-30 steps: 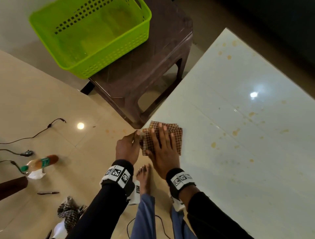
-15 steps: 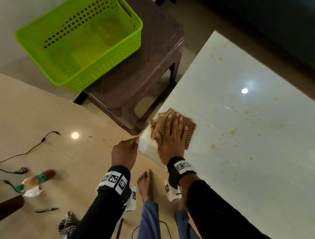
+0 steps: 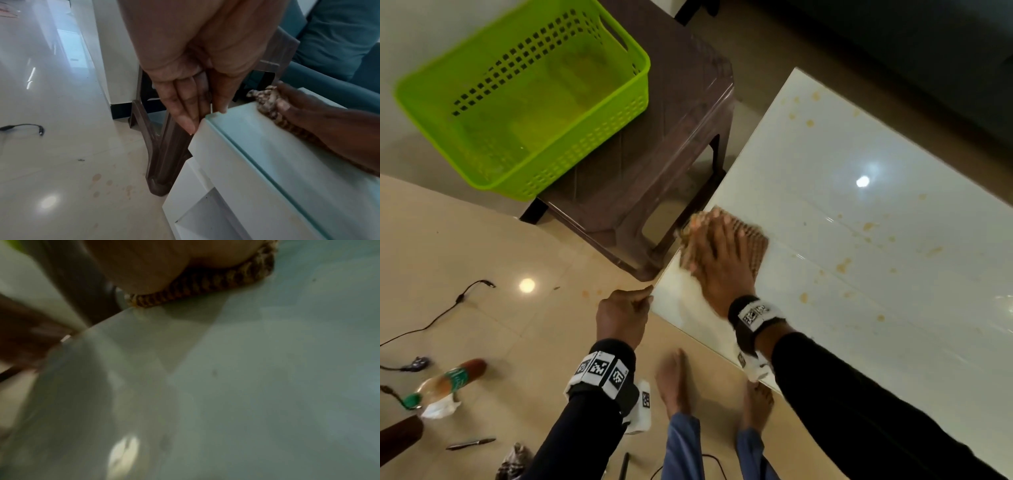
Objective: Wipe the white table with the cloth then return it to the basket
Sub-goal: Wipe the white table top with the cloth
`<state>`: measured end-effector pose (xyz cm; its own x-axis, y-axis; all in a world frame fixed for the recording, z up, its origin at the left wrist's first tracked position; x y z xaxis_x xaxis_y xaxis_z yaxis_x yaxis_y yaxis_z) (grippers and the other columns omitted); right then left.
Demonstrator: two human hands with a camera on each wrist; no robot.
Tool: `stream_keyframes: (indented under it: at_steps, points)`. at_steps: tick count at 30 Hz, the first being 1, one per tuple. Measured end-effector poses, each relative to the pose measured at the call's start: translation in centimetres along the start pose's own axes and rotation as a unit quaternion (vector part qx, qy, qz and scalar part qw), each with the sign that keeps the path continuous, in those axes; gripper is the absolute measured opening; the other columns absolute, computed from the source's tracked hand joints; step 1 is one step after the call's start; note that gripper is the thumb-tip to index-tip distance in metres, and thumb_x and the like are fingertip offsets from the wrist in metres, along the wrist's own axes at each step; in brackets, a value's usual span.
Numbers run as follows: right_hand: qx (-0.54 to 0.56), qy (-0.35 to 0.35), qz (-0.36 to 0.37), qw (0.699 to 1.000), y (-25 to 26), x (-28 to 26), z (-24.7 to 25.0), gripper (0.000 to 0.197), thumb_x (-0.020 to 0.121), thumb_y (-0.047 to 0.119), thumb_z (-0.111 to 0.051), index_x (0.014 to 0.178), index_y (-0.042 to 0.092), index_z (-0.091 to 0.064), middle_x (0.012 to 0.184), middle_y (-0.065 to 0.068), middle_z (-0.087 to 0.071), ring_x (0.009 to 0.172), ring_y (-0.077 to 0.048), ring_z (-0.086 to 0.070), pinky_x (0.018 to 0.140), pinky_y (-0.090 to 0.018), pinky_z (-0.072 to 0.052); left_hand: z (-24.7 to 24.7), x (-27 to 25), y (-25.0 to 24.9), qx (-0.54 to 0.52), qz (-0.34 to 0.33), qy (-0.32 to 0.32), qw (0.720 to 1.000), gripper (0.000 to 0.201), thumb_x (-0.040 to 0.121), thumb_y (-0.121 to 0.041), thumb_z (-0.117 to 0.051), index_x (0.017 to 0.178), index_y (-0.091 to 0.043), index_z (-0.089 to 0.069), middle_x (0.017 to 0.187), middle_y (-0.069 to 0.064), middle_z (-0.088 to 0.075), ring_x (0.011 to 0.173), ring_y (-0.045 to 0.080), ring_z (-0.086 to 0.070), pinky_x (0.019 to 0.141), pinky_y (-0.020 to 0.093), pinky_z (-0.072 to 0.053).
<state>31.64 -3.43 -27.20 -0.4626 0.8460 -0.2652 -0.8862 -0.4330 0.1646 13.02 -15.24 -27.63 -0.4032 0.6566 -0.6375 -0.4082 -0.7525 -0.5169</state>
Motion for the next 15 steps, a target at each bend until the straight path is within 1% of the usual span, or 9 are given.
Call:
stream_keyframes:
  at_steps: [2, 4, 6, 8, 9, 11, 13, 14, 15]
  points:
    - [-0.023, 0.034, 0.138, 0.99, 4.4, -3.6, -1.6, 0.074, 0.105, 0.048, -0.037, 0.166, 0.028, -0.001, 0.173, -0.016, 0.003, 0.159, -0.039, 0.004, 0.125, -0.065, -0.006, 0.0, 0.2, 0.1, -0.033, 0.023, 0.014, 0.999, 0.025, 0.095, -0.018, -0.061, 0.105, -0.028, -0.082, 0.107, 0.003, -0.079, 0.095, 0.027, -0.072, 0.094, 0.039, -0.058]
    - [-0.046, 0.059, 0.256, 0.964, 7.4, -7.1, -3.2, 0.077, 0.103, 0.048, -0.038, 0.165, 0.028, 0.003, 0.173, -0.015, 0.002, 0.16, -0.037, 0.002, 0.127, -0.062, -0.003, 0.2, 0.2, 0.1, -0.067, 0.035, 0.023, 0.997, 0.026, 0.095, -0.02, -0.054, 0.086, -0.023, -0.078, 0.099, 0.009, -0.078, 0.094, 0.033, -0.07, 0.092, 0.046, -0.057]
    - [-0.061, 0.062, 0.314, 0.945, 7.9, -7.4, -3.4, 0.076, 0.105, 0.052, -0.033, 0.166, 0.022, 0.001, 0.173, -0.011, 0.003, 0.16, -0.033, -0.001, 0.127, -0.06, -0.011, 0.6, 0.3, 0.1, -0.085, 0.054, 0.019, 0.995, 0.033, 0.1, -0.027, -0.05, 0.077, -0.02, -0.072, 0.099, 0.014, -0.076, 0.094, 0.035, -0.068, 0.092, 0.047, -0.055]
    - [-0.056, 0.063, 0.299, 0.951, 6.5, -5.2, -2.9, 0.08, 0.104, 0.061, -0.034, 0.166, 0.02, -0.005, 0.174, -0.007, -0.003, 0.16, -0.03, -0.005, 0.126, -0.06, -0.014, 0.6, 0.3, 0.0, -0.094, 0.055, 0.026, 0.994, 0.039, 0.096, -0.048, -0.052, 0.075, -0.023, -0.074, 0.095, 0.013, -0.077, 0.091, 0.034, -0.069, 0.09, 0.048, -0.056]
    - [-0.051, 0.058, 0.263, 0.962, 5.1, -3.5, -2.3, 0.08, 0.103, 0.063, -0.034, 0.166, 0.022, -0.008, 0.174, -0.006, -0.006, 0.16, -0.03, -0.007, 0.126, -0.061, -0.012, 0.6, 0.3, 0.0, -0.11, 0.058, 0.026, 0.992, 0.036, 0.087, -0.056, -0.055, 0.075, -0.03, -0.076, 0.093, 0.011, -0.077, 0.092, 0.034, -0.07, 0.09, 0.05, -0.058]
    - [-0.036, 0.035, 0.137, 0.989, 1.8, -0.3, -1.0, 0.076, 0.104, 0.064, -0.029, 0.166, 0.024, -0.008, 0.174, -0.005, -0.005, 0.16, -0.031, -0.005, 0.126, -0.062, -0.011, 0.4, 0.4, 0.2, -0.136, 0.057, 0.023, 0.989, 0.025, 0.077, -0.06, -0.059, 0.07, -0.044, -0.076, 0.095, 0.006, -0.079, 0.095, 0.032, -0.073, 0.091, 0.053, -0.059]
    - [0.005, 0.01, 0.005, 1.0, 0.4, 0.3, -0.4, 0.074, 0.105, 0.062, -0.025, 0.166, 0.025, -0.006, 0.173, -0.006, 0.004, 0.16, -0.031, 0.001, 0.128, -0.06, -0.003, 0.4, 0.5, 0.5, -0.154, 0.063, 0.013, 0.986, 0.032, 0.086, -0.061, -0.061, 0.074, -0.036, -0.078, 0.094, 0.004, -0.08, 0.09, 0.027, -0.075, 0.088, 0.049, -0.061]
    - [0.01, 0.007, -0.006, 1.0, 1.3, -0.4, -0.6, 0.074, 0.105, 0.06, -0.027, 0.166, 0.024, -0.005, 0.173, -0.007, 0.007, 0.16, -0.033, 0.003, 0.128, -0.059, 0.0, 0.6, 0.3, 0.4, -0.166, 0.07, 0.007, 0.984, 0.037, 0.091, -0.061, -0.059, 0.079, -0.031, -0.078, 0.094, 0.006, -0.08, 0.088, 0.025, -0.075, 0.085, 0.047, -0.062]
    - [0.004, 0.014, 0.028, 0.999, 3.2, -1.4, -1.1, 0.075, 0.105, 0.058, -0.031, 0.166, 0.024, -0.005, 0.172, -0.011, 0.007, 0.16, -0.036, 0.001, 0.127, -0.061, 0.0, 0.6, 0.2, 0.5, -0.168, 0.076, 0.006, 0.983, 0.046, 0.093, -0.063, -0.055, 0.083, -0.025, -0.077, 0.093, 0.008, -0.08, 0.086, 0.026, -0.075, 0.084, 0.047, -0.063]
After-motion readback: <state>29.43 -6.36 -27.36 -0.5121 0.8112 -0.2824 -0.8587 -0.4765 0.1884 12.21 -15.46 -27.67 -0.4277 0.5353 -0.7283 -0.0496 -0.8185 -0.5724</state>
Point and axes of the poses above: each hand's wrist, its own x-axis towards the middle knuckle, its own z-axis out of the back of the hand, y = z × x, the point moved 9 cm from there along x, towards the middle knuckle
